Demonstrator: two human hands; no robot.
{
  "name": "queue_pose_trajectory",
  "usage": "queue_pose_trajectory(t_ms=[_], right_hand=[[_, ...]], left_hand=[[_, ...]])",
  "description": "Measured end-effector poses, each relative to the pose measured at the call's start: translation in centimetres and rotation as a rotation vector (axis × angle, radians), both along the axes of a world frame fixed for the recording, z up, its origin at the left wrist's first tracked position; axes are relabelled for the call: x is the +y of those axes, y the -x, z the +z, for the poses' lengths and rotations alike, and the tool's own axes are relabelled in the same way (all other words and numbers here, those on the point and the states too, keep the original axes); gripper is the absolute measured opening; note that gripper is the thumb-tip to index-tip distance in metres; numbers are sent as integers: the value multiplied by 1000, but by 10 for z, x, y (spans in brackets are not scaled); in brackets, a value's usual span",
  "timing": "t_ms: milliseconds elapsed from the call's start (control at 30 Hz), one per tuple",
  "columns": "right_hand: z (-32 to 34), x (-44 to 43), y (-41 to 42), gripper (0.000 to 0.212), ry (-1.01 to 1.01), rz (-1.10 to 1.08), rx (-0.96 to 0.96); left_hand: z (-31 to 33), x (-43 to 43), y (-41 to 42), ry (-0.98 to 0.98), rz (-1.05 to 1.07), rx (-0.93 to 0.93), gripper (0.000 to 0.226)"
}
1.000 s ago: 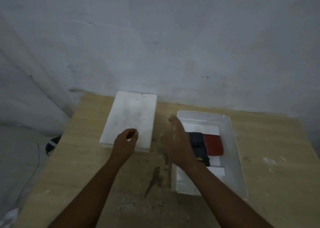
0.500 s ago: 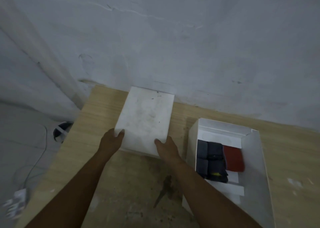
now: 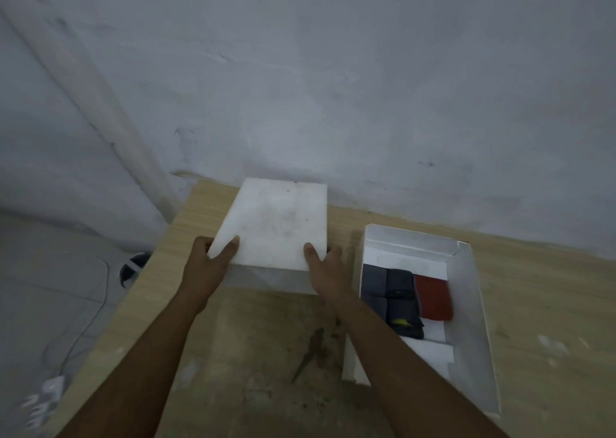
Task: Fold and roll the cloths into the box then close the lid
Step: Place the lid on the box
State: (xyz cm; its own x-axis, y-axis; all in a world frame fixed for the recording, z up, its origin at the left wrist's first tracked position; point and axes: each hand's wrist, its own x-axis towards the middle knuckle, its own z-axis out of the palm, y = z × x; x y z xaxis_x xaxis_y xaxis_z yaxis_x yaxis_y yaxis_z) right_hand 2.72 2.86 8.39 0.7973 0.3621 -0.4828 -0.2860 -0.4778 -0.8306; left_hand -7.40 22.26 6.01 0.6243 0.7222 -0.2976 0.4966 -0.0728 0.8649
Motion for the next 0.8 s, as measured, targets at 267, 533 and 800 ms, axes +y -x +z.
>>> queue_pose_trajectory(t_ms=[267, 533, 800], right_hand=[[58, -103, 25, 52, -123, -43, -251], [46, -227, 52, 67, -21, -130, -414], [13, -287, 69, 49, 35, -138, -452]], left_hand=[[65, -113, 29, -57, 6, -262, 53], [62, -226, 39, -15, -268, -320, 38], [32, -279, 47, 40, -386, -266, 48]])
